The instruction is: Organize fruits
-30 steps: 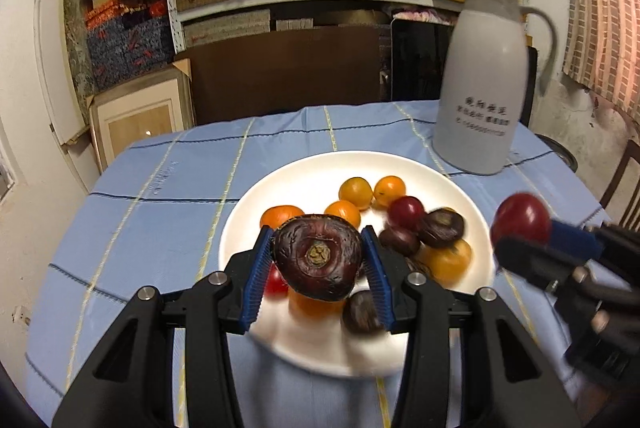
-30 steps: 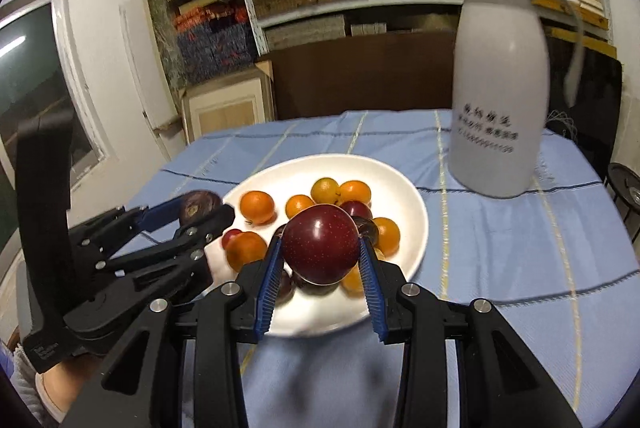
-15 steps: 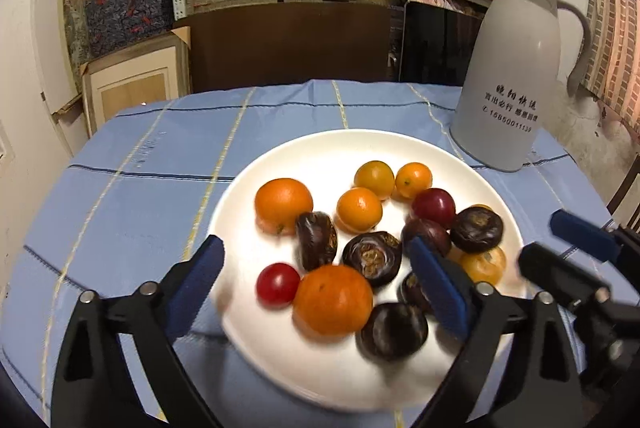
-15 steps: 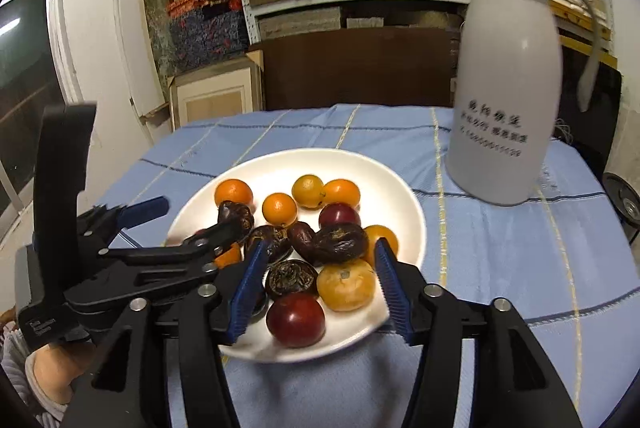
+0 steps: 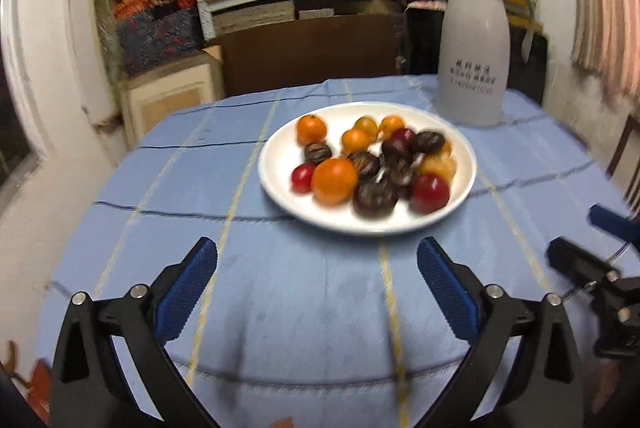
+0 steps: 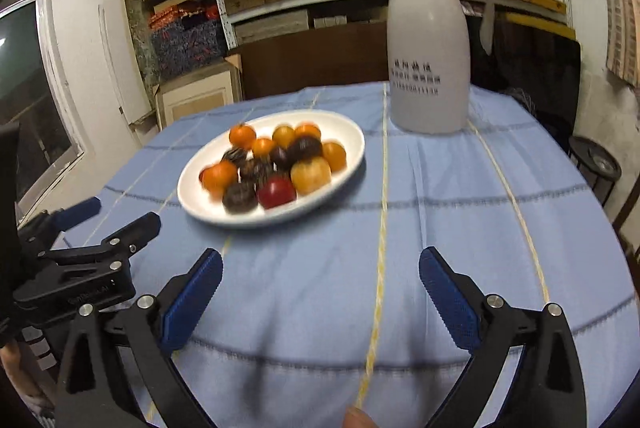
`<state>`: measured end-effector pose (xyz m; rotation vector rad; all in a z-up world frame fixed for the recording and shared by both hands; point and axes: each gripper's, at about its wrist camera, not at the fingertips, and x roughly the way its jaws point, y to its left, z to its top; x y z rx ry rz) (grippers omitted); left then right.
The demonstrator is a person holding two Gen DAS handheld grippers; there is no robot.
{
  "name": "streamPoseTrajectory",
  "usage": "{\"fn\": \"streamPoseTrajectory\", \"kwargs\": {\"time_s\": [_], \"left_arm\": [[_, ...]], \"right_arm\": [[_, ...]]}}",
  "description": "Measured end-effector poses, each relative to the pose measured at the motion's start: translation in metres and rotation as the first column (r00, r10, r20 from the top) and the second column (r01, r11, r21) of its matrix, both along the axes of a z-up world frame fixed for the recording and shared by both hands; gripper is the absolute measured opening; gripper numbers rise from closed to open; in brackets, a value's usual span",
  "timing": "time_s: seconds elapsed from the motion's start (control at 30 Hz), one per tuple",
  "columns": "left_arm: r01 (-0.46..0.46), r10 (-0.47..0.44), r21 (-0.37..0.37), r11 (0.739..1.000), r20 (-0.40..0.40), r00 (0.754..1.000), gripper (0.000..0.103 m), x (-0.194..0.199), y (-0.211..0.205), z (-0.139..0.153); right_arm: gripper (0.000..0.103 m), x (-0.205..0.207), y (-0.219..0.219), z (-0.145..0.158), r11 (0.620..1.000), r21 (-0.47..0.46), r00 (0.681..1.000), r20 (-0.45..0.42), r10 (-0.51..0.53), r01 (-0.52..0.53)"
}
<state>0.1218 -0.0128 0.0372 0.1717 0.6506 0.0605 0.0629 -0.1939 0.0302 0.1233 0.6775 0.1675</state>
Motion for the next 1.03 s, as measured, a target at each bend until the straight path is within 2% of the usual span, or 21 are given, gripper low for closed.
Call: {"fn": "streamPoseTrajectory", "kwargs": {"time_s": [0.07, 0.1, 0.27, 0.33, 0.5, 0.73, 1.03], "left_arm": [[-0.023, 0.022, 0.054, 0.998, 0.010, 1.000, 0.098, -0.012, -0.005, -0.003], [-0.023, 0.022, 0.051, 0.998, 0.009, 1.000, 0.098, -0.019, -0.006, -0.004], [0.013, -0.015, -0.063, 0.998, -0.037, 0.999, 0.098, -0.028, -0.001, -0.004], [0.010, -0.014, -0.078, 0.997, -0.045, 0.999, 0.098, -0.028, 0.001, -0.004], [0.009, -0.013, -0.090, 0.996, -0.049, 0.999, 0.098, -0.028, 0.003, -0.003], [-0.009, 0.008, -0.064, 0.998, -0.011, 1.000, 0.098, -0.032, 0.002, 0.002], [-0.008, 0.008, -0.046, 0.999, -0.007, 1.000, 0.098, -0.034, -0.001, 0.003]], "right_arm": [[0.099, -0.005, -0.005, -0.002, 1.000, 0.017, 1.000, -0.003, -0.007, 0.007], [0.099, -0.009, -0.008, -0.002, 0.999, 0.036, 1.000, -0.001, -0.013, 0.013], [0.099, -0.013, -0.020, -0.004, 0.995, 0.095, 0.999, -0.017, -0.034, 0.035], [0.099, -0.011, -0.021, -0.005, 0.993, 0.109, 0.999, -0.028, -0.039, 0.042], [0.099, -0.011, -0.014, -0.009, 0.996, 0.084, 0.999, -0.044, -0.028, 0.031], [0.099, -0.012, -0.010, -0.010, 0.998, 0.055, 0.999, -0.046, -0.017, 0.020], [0.099, -0.012, -0.002, -0.013, 1.000, 0.024, 0.998, -0.059, 0.000, 0.001]]}}
